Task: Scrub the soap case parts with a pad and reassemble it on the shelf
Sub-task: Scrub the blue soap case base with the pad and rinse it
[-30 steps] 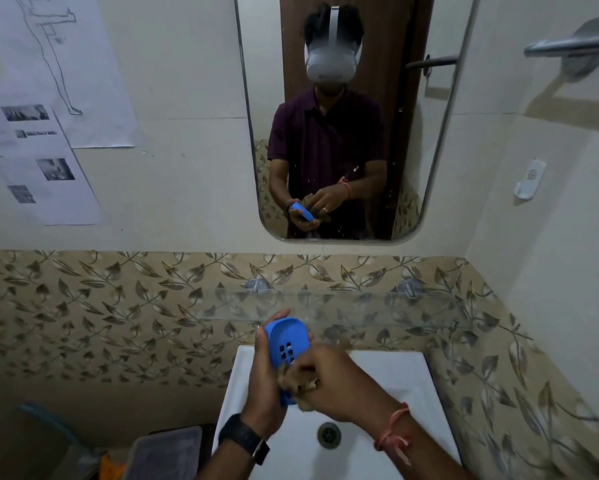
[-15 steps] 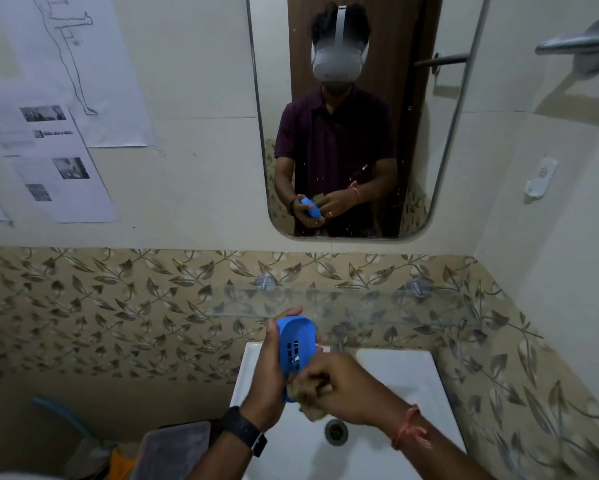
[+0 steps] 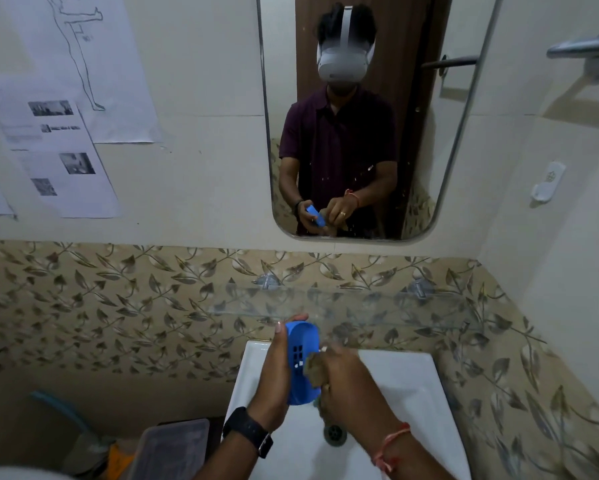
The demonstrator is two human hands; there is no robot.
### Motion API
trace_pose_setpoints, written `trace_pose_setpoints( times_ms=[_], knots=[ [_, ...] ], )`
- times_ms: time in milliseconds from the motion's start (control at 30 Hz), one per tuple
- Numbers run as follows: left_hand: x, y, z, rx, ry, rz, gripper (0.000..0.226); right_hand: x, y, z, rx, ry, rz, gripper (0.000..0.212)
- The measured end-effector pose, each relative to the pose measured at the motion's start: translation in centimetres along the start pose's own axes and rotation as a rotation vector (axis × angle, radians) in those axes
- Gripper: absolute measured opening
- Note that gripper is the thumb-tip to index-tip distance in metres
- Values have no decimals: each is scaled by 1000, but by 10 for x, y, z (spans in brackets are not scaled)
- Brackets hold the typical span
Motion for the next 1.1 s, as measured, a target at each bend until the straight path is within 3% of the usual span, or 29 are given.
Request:
trace_pose_setpoints(
  times_ms=[67, 233, 400, 533, 633, 767, 933, 1033, 1100],
  knots=[
    [1, -4, -2, -21, 18, -19, 55, -12, 25, -3, 34, -17, 116, 21],
    [-6, -11, 8, -135, 32, -47, 59, -20, 31, -6, 339, 38, 193, 13],
    [-8, -8, -3, -134, 106, -42, 53, -25, 27, -3, 753, 179, 44, 18],
    [-3, -14, -17, -73, 145, -31, 54, -20, 20, 8, 320, -31, 65, 20],
    [-3, -14, -18, -78, 146, -46, 56, -12, 9, 3, -11, -71, -53, 25],
    [0, -9, -22, -92, 123, -22, 62, -3, -9, 12, -2, -92, -249, 44],
    [-5, 6, -11, -110, 83, 58, 62, 18, -40, 25, 163, -14, -409, 34],
    [-1, -2, -6, -130, 54, 27, 60, 13, -24, 39, 383, -117, -201, 47],
    [3, -14, -8, -139, 43, -2, 60, 2, 0, 39, 323, -161, 30, 37]
  ],
)
Point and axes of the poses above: each hand's wrist, its own x-axis towards the middle knuckle, its own y-axis out of the palm, z = x × y, the point moved 9 cm from there along x, towards the middle knuckle, and after that the axes turned 2 degrees about x, right-handed, at the moved point
